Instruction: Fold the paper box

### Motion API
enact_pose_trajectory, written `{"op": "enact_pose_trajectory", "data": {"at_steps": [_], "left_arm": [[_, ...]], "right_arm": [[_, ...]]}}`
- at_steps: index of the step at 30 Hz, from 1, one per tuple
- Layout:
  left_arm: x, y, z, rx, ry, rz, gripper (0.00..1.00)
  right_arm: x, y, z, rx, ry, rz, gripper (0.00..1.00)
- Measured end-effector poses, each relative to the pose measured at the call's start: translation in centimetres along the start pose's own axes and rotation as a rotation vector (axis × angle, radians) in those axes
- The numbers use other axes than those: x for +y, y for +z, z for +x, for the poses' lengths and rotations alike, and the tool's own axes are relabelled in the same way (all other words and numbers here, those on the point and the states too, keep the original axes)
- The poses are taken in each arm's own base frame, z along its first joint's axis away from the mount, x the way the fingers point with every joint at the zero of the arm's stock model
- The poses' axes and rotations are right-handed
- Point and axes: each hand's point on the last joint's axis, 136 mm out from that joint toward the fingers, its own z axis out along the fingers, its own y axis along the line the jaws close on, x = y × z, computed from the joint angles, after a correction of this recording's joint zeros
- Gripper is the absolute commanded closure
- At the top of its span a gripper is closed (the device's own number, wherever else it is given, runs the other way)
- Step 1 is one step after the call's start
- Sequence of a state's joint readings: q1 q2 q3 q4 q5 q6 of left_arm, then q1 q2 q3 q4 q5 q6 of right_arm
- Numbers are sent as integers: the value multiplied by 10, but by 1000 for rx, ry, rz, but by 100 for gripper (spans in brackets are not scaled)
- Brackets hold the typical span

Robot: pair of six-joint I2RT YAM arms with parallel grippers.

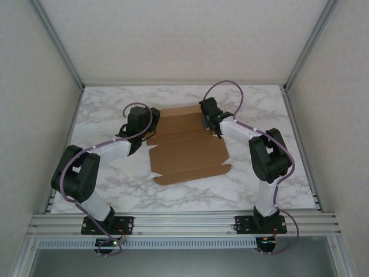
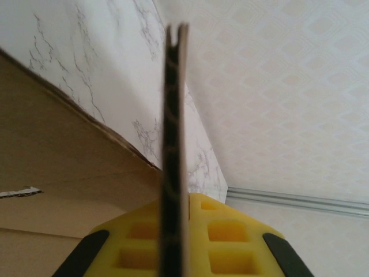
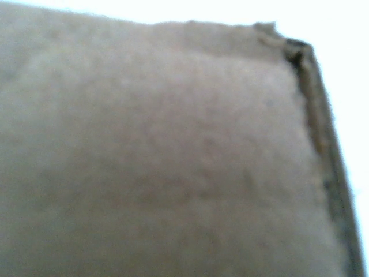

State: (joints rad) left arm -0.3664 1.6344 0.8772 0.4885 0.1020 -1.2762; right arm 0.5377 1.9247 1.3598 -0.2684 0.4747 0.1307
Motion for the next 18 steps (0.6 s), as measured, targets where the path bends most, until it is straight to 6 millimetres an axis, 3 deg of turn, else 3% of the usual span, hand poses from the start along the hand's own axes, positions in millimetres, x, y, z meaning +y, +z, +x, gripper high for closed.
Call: {"op": "enact_pose_trajectory", "data": {"at_steps": [4, 7, 10, 18], "left_arm": [[0, 0, 2, 2, 1, 0, 100], [-1, 0, 4, 6, 4, 3, 100], [-2, 0, 6, 7, 6, 6, 100], [-4, -1, 17, 38, 37, 15, 100]], "right_arm": [[0, -2, 3, 5, 42, 28, 82], [-4, -2, 6, 8, 47, 51, 55], [-6, -3, 14, 0, 36, 55, 37], [-14, -34, 35, -71, 45, -96, 19]]}}
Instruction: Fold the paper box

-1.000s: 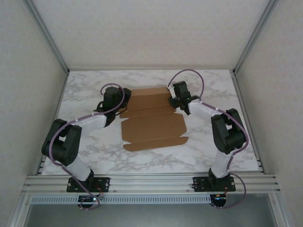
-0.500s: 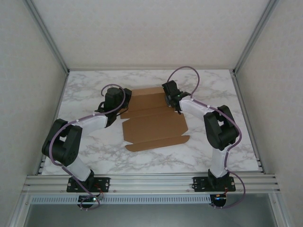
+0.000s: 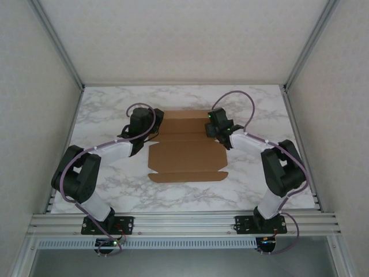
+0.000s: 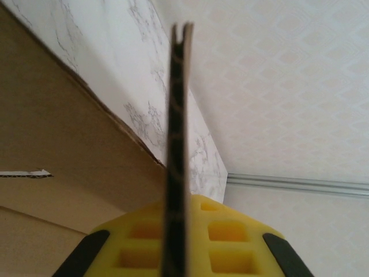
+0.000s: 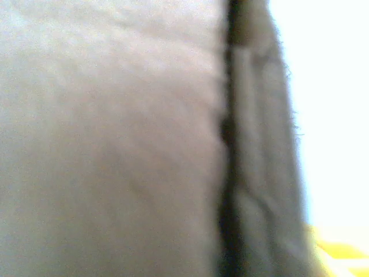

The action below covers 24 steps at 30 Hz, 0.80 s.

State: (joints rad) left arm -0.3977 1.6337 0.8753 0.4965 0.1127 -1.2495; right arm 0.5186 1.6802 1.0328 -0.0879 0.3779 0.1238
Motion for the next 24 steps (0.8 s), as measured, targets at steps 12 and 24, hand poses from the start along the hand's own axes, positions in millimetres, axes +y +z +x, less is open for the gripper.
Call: {"op": "enact_pose_trajectory", "data": {"at_steps": [12, 24], "left_arm": [[0, 0, 0, -2, 19, -1, 100], [1, 0, 0, -2, 38, -7, 100]], "right_arm": [[-1, -66, -39, -222, 139, -356, 24], [-23, -81, -87, -177, 456, -427, 44]]}}
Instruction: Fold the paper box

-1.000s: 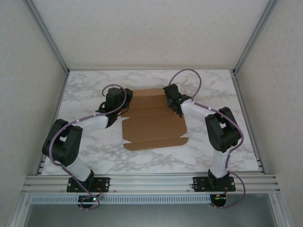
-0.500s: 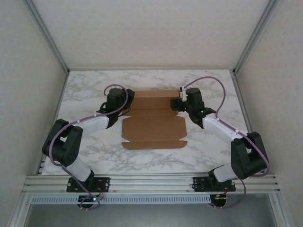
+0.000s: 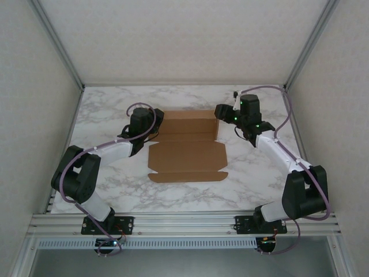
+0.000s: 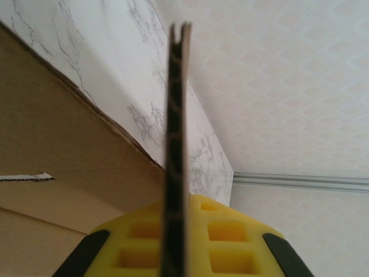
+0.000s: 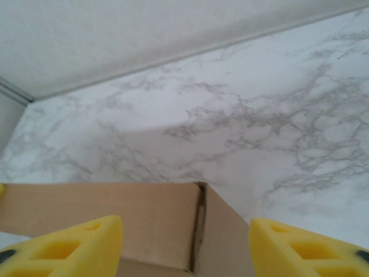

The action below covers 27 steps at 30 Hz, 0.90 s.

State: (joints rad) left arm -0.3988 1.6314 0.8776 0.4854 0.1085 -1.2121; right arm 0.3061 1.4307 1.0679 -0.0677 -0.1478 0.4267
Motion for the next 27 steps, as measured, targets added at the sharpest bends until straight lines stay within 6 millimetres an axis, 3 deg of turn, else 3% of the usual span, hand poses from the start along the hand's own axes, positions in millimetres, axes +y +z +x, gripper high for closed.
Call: {"op": "enact_pose_trajectory", "data": {"at_steps": [6, 11, 16, 21, 24, 27], "left_arm": [[0, 0, 0, 1, 1, 1, 99], [-1, 0, 2, 10, -14, 14, 94], [-1, -3, 5, 19, -42, 51, 95], [0, -8, 9, 30, -87, 106, 96], [-1, -10, 12, 48, -116, 132, 98], [-2, -11, 15, 65, -141, 158, 99]], "right_arm": [[12, 0, -10, 82, 122, 3, 46], [38, -6, -5, 127, 300, -50, 42], [70, -3, 23, 165, 501, -115, 37], [110, 8, 65, 200, 649, -187, 34], [130, 23, 74, 196, 710, -232, 34], [137, 42, 81, 191, 763, -250, 35]]}}
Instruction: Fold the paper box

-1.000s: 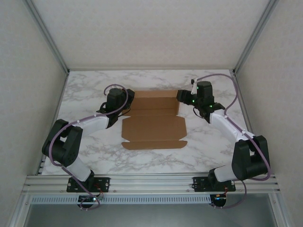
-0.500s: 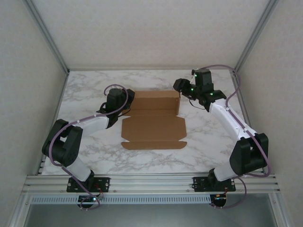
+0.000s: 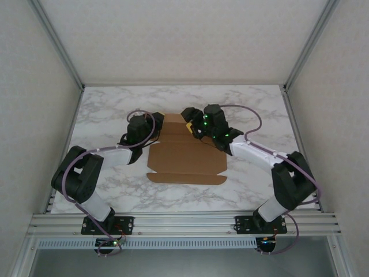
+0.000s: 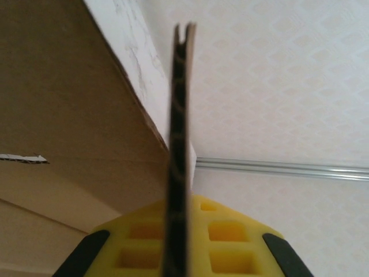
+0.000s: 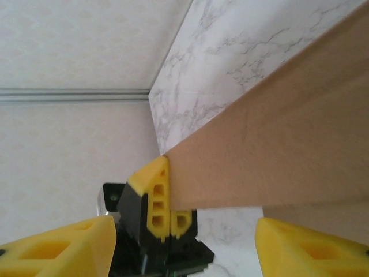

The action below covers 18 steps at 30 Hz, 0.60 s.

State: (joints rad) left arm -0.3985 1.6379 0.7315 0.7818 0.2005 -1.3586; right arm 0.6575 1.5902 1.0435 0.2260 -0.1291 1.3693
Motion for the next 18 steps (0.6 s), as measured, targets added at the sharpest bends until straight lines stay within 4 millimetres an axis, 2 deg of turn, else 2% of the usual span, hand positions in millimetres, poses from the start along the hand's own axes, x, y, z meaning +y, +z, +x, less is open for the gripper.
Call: {"op": "enact_pose_trajectory", "data": {"at_steps": [4, 8, 18], "left_arm": [[0, 1, 4, 21, -28, 34, 100], [0, 2, 7, 37, -44, 54, 100], [-1, 7, 8, 44, -84, 87, 99]], "right_arm": [[-11, 21, -2, -20, 57, -7, 37], [-14, 28, -3, -38, 79, -14, 41], [-5, 39, 6, -70, 95, -72, 65]]}}
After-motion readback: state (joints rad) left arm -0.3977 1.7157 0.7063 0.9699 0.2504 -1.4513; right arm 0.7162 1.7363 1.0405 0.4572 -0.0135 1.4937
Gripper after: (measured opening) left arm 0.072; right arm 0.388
